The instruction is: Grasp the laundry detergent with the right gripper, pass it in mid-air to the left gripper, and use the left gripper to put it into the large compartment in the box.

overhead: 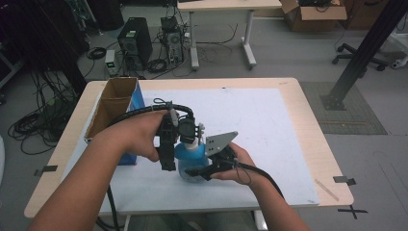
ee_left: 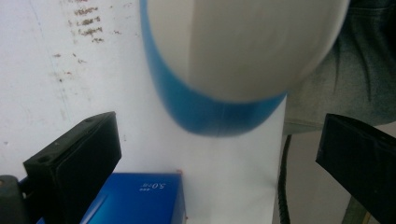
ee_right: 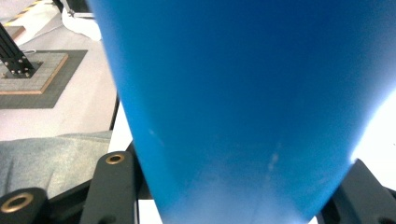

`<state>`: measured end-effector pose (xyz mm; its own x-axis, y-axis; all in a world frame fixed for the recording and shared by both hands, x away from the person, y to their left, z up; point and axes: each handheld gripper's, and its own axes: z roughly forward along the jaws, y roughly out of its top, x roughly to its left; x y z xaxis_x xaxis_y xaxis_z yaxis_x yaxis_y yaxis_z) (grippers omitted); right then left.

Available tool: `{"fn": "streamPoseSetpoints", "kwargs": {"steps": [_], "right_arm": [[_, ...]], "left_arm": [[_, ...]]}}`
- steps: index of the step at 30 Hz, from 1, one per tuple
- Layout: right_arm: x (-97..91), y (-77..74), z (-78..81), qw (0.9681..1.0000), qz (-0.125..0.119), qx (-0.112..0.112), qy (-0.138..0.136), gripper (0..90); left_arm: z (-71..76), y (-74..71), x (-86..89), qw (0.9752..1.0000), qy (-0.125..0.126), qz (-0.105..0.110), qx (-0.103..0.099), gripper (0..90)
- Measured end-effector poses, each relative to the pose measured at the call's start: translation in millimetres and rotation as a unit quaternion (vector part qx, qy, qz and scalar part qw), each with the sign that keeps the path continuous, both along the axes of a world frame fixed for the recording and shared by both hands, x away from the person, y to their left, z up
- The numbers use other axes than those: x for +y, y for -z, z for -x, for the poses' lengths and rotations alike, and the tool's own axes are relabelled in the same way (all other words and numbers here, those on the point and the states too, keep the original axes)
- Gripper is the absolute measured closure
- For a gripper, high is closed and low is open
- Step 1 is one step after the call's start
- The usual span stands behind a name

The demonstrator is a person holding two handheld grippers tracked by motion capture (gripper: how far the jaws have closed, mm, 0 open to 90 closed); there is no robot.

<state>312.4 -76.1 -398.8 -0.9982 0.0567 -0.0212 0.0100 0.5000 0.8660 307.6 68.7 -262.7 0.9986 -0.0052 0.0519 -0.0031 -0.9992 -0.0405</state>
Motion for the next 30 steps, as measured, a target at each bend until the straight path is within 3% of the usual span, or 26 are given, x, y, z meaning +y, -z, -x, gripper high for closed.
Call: {"fn": "streamPoseSetpoints", "kwargs": {"steps": [30], "right_arm": [[24.3, 5.3, 5.6, 1.0000, -0.008, 0.002, 0.002, 44.9]], "left_arm": [[5.6, 15.3, -6.9, 0.9999, 0.000, 0.009, 0.006, 0.2]]}}
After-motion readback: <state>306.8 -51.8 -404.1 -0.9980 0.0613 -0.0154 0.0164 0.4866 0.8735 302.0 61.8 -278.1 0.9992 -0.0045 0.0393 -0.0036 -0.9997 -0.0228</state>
